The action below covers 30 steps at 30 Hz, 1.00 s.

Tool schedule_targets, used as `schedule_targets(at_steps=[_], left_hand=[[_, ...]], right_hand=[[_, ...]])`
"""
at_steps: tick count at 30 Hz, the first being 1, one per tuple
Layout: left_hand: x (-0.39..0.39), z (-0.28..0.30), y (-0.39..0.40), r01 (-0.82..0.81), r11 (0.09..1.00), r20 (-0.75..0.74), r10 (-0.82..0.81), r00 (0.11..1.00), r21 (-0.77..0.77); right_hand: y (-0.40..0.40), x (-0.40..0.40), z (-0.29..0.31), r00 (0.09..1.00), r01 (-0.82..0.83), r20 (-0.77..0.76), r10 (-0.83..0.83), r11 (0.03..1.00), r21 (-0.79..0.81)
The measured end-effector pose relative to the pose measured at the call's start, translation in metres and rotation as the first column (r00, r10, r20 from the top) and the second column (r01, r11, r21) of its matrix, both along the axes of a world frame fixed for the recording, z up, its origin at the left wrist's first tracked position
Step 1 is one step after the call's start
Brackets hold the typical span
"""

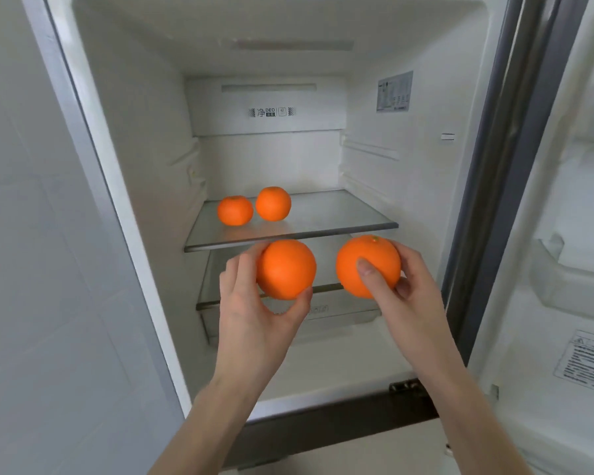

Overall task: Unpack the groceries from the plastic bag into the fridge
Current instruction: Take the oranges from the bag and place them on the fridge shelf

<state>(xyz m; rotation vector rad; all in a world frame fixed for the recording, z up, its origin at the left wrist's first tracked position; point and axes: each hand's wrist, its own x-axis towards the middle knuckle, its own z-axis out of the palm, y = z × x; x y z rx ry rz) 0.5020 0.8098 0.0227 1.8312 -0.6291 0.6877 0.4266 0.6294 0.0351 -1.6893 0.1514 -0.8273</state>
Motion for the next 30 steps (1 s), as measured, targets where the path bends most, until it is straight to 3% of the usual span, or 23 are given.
schedule_targets(at_steps=[10, 15, 21, 30], left_hand=[[0.111, 0.033, -0.064, 0.072, 0.997, 0.075, -0.07, 0.995, -0.023], [0.155, 0.05, -0.092, 0.02, 0.994, 0.142, -0.035, 0.989, 0.107], [0.18, 0.047, -0.126, 0.001, 0.969, 0.145, -0.038, 0.989, 0.246], [0.195, 0.042, -0.155, -0.062, 0.943, 0.145, 0.015, 0.989, 0.327]], right_hand=[[-0.056, 0.108, 0.031, 0.991, 0.136, 0.022, -0.135, 0.991, -0.019], [-0.084, 0.15, 0.04, 0.975, 0.221, 0.028, -0.22, 0.972, -0.083], [-0.105, 0.188, 0.036, 0.957, 0.288, 0.029, -0.29, 0.924, -0.252], [-0.119, 0.203, 0.035, 0.913, 0.365, 0.006, -0.409, 0.808, -0.463]])
